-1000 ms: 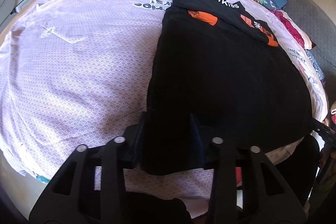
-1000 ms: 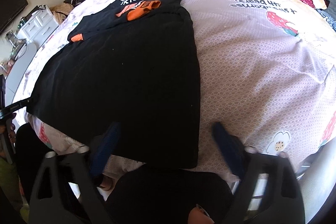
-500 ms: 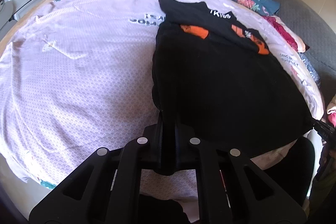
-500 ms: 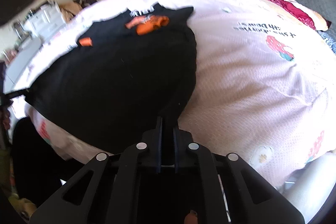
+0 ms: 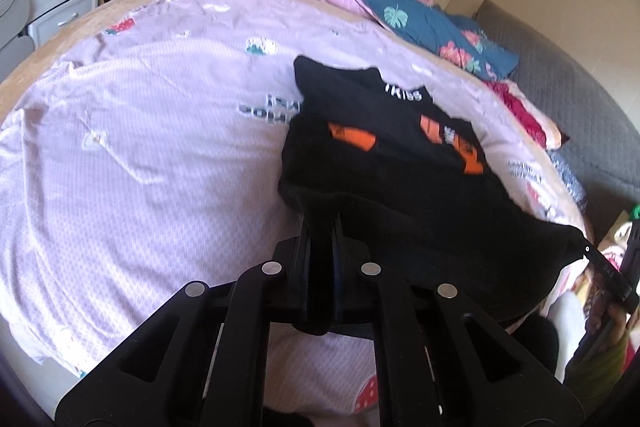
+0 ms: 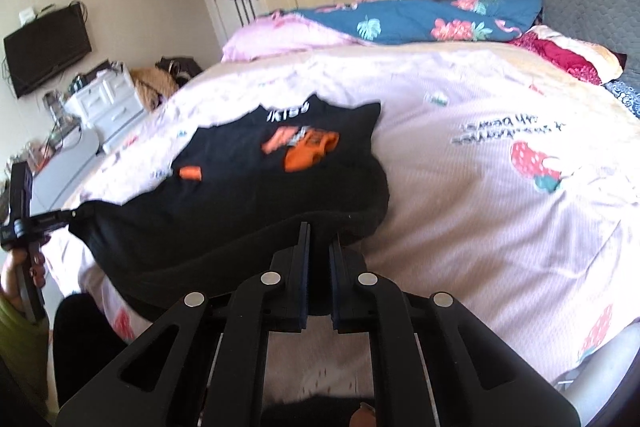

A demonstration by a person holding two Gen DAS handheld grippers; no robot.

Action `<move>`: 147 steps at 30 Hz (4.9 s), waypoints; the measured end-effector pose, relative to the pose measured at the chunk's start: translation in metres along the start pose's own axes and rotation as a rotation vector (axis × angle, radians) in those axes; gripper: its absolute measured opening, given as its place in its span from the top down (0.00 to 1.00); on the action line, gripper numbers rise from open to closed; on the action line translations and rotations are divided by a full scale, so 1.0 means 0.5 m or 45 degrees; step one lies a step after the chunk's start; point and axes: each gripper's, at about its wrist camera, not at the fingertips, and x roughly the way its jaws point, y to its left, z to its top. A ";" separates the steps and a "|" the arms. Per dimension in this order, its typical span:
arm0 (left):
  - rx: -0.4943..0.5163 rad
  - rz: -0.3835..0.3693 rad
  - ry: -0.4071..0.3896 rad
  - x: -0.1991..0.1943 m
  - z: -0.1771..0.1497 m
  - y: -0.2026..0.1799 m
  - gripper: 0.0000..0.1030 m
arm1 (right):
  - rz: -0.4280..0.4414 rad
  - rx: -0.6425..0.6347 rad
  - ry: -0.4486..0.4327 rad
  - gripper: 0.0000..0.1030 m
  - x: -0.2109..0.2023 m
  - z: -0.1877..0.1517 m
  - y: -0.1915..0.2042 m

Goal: Fold small clothes

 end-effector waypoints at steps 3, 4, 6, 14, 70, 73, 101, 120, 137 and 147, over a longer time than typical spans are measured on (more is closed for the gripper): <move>-0.014 0.001 -0.031 0.002 0.020 -0.001 0.98 | -0.018 0.014 -0.046 0.93 -0.001 0.023 -0.005; -0.022 0.001 -0.040 0.002 0.026 0.000 0.98 | -0.020 0.027 -0.060 0.93 -0.001 0.031 -0.007; -0.050 -0.010 -0.063 0.001 0.041 0.002 0.98 | -0.039 0.045 -0.080 0.93 0.002 0.046 -0.012; -0.111 -0.030 -0.160 0.006 0.106 0.000 0.98 | -0.081 0.152 -0.169 0.93 0.019 0.111 -0.028; -0.086 0.138 -0.208 0.235 0.282 -0.003 0.92 | -0.278 0.261 -0.157 0.73 0.325 0.256 -0.069; -0.056 0.136 -0.216 0.224 0.281 -0.013 0.82 | -0.253 0.215 -0.159 0.72 0.324 0.259 -0.055; 0.245 0.192 0.063 0.345 0.181 -0.094 1.00 | -0.082 -0.211 0.299 0.83 0.446 0.179 0.091; 0.220 0.258 0.045 0.424 0.250 -0.082 1.00 | -0.177 -0.212 0.300 0.83 0.564 0.217 0.061; 0.073 0.233 -0.025 0.447 0.344 -0.020 1.00 | -0.208 -0.064 0.147 0.83 0.596 0.304 -0.003; -0.045 0.187 -0.006 0.456 0.352 0.031 0.70 | -0.390 -0.024 0.131 0.54 0.566 0.307 -0.080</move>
